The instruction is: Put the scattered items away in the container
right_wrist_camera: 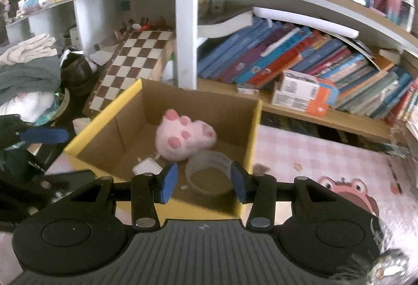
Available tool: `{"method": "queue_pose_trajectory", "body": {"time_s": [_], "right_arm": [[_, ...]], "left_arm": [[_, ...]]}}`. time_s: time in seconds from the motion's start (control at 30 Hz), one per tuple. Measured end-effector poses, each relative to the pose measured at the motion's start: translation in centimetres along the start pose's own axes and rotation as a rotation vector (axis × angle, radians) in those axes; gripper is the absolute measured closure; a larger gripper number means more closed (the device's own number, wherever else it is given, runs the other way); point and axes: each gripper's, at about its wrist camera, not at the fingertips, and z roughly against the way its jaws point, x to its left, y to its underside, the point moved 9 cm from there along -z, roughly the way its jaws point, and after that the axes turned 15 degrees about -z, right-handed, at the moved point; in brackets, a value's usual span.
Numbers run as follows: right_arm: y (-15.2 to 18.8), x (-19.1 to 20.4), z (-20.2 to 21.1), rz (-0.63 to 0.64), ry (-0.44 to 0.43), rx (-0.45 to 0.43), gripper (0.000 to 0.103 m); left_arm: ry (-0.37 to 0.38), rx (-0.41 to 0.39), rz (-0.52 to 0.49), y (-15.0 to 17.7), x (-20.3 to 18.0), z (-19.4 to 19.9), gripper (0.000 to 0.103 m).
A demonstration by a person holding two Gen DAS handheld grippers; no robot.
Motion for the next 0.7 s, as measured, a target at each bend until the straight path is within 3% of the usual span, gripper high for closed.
{"method": "queue_pose_trajectory", "body": {"time_s": [0.7], "right_arm": [[9.5,-5.5,4.5,-0.129,0.131,0.073,0.058]], "left_arm": [[0.057,0.105,0.033,4.9,-4.8,1.6,0.025]]}}
